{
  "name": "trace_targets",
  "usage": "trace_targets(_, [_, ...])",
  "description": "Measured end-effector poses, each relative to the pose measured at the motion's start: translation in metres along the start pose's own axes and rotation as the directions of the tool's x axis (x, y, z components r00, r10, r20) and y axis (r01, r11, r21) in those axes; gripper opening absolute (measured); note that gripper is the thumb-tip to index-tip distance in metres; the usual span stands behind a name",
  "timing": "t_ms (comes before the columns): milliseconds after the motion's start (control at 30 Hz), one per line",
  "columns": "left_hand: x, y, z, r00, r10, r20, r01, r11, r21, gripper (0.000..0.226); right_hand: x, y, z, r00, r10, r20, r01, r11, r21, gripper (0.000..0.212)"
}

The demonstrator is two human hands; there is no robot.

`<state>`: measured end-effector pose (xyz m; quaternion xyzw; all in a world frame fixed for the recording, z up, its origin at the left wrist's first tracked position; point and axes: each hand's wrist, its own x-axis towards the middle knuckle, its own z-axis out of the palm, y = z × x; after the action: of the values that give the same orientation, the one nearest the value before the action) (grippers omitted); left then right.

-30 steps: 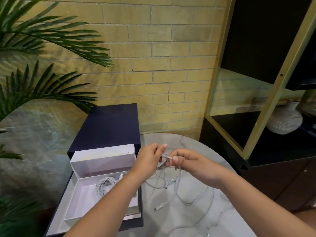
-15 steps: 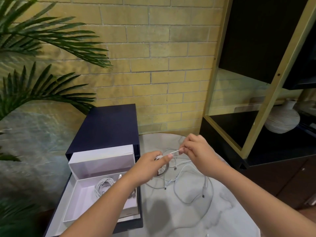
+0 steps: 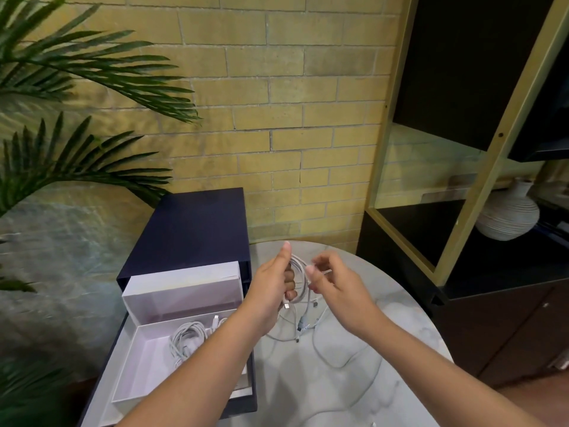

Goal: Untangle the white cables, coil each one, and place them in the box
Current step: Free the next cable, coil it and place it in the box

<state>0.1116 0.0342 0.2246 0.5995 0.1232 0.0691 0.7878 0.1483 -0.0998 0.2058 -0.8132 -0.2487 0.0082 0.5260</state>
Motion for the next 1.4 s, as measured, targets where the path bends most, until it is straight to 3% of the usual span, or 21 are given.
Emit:
trace_targets(67, [0.001, 0.001, 0.001, 1.0, -0.011, -0.017, 0.011, 0.999, -0.04, 0.044, -0.004, 0.002, 0.007, 0.997, -0.074, -0.007, 0.073, 0.994, -0.082, 0.022])
trace_targets(200, [0.003, -0.003, 0.0, 1.0, -0.011, -0.006, 0.01, 0.999, -0.034, 0.043, -0.003, 0.006, 0.012, 0.995, -0.088, -0.037, 0.086, 0.994, -0.071, 0.011])
trace_targets(367, [0.009, -0.008, -0.013, 0.991, 0.13, 0.028, -0.131, 0.918, 0.375, 0.044, 0.001, -0.001, 0.007, 0.999, 0.022, 0.026, -0.023, 0.999, 0.03, 0.009])
trace_targets(467, [0.015, -0.008, -0.028, 0.982, 0.157, 0.106, -0.188, 0.874, 0.447, 0.031, 0.002, -0.002, -0.002, 0.974, 0.157, 0.162, -0.189, 0.959, 0.21, 0.012])
trace_targets(567, [0.016, -0.008, -0.035, 0.946, 0.238, 0.222, -0.321, 0.789, 0.523, 0.004, 0.002, -0.002, -0.009, 0.937, 0.199, 0.287, -0.292, 0.897, 0.331, 0.015])
trace_targets(767, [0.011, -0.008, -0.032, 0.872, 0.321, 0.369, -0.487, 0.504, 0.713, 0.009, 0.005, -0.005, -0.019, 0.908, 0.211, 0.363, -0.36, 0.836, 0.414, 0.018])
trace_targets(933, [0.007, -0.01, -0.028, 0.863, 0.308, 0.402, -0.503, 0.437, 0.746, 0.02, 0.009, -0.004, -0.024, 0.912, 0.212, 0.352, -0.32, 0.903, 0.287, 0.018])
trace_targets(1033, [0.008, -0.014, -0.026, 0.869, 0.336, 0.362, -0.479, 0.394, 0.784, 0.03, 0.009, -0.001, -0.018, 0.973, 0.181, 0.146, -0.201, 0.969, 0.14, 0.01])
trace_targets(1100, [0.009, -0.016, -0.024, 0.872, 0.373, 0.318, -0.449, 0.349, 0.823, 0.033, 0.007, 0.0, -0.014, 0.998, -0.024, -0.056, 0.016, 0.991, -0.13, 0.017])
trace_targets(1167, [0.009, -0.017, -0.022, 0.88, 0.386, 0.278, -0.411, 0.324, 0.852, 0.034, 0.002, 0.001, -0.01, 0.968, -0.241, -0.075, 0.211, 0.934, -0.287, 0.017])
trace_targets(1233, [0.007, -0.015, -0.018, 0.901, 0.363, 0.239, -0.375, 0.374, 0.848, 0.033, 0.0, 0.006, -0.004, 0.938, -0.346, -0.027, 0.312, 0.873, -0.375, 0.013])
trace_targets(1400, [0.007, -0.011, -0.014, 0.962, 0.198, 0.186, -0.272, 0.687, 0.674, 0.028, 0.002, 0.017, 0.003, 0.91, -0.415, -0.018, 0.359, 0.807, -0.469, 0.01])
